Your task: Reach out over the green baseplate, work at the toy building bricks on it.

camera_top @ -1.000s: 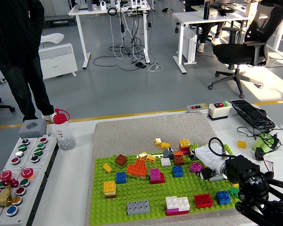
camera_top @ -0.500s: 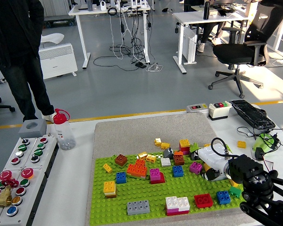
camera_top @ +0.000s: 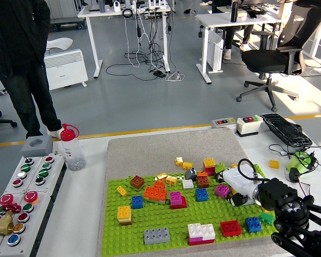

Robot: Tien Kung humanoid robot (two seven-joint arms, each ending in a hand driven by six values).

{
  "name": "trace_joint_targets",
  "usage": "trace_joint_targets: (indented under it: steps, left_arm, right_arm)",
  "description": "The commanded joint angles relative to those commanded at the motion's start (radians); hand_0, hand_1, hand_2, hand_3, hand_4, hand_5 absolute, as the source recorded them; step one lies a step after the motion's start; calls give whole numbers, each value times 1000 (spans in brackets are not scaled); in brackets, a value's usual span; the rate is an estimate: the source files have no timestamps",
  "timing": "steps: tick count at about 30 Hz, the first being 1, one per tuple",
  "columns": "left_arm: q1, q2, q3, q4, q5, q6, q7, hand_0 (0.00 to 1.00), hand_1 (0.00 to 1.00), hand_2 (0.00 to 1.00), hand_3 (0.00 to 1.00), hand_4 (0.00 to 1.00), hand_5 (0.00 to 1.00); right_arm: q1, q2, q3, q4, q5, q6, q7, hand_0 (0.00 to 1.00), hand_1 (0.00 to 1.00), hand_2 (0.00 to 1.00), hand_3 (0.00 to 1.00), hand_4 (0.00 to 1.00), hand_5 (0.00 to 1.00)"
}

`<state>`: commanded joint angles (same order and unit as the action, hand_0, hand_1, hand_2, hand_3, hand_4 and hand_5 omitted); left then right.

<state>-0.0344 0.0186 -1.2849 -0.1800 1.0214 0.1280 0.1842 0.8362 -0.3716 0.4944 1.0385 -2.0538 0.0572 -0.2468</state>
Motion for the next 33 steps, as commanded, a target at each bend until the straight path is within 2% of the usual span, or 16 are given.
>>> trace_joint_targets:
  steps: [9,25,26,31,32,33]
  left_arm:
    - [2,0,-1,0,4,0,0,728,780,797,669,477,998]
    - [0,1,3,0,0,-1,-2,728,780,798,670,477,998]
    - [0,1,3,0,0,-1,-2,728,781,798,670,477,998]
    - [0,1,4,0,-2,-1,-2,728,781,798,670,477,998]
    - [0,2,4,0,-2,-1,-2,728,781,798,670,476,998]
    - [-1,2,4,0,-1,-1,-2,728,781,798,670,476,998]
  right_arm:
    - [4,14,-14,-15,-26,-42,22,140,349,701,714,663,124]
    - [14,27,-42,-48,-30,-43,57,138,350,697,703,644,106]
    - [14,27,-43,-50,-30,-44,58,136,351,672,666,626,93]
    - [16,26,-45,-54,-29,-50,68,136,351,672,666,626,93]
    - [16,26,-46,-54,-29,-51,70,135,350,646,620,609,83]
    - [16,26,-46,-54,-29,-52,71,135,350,646,620,609,83]
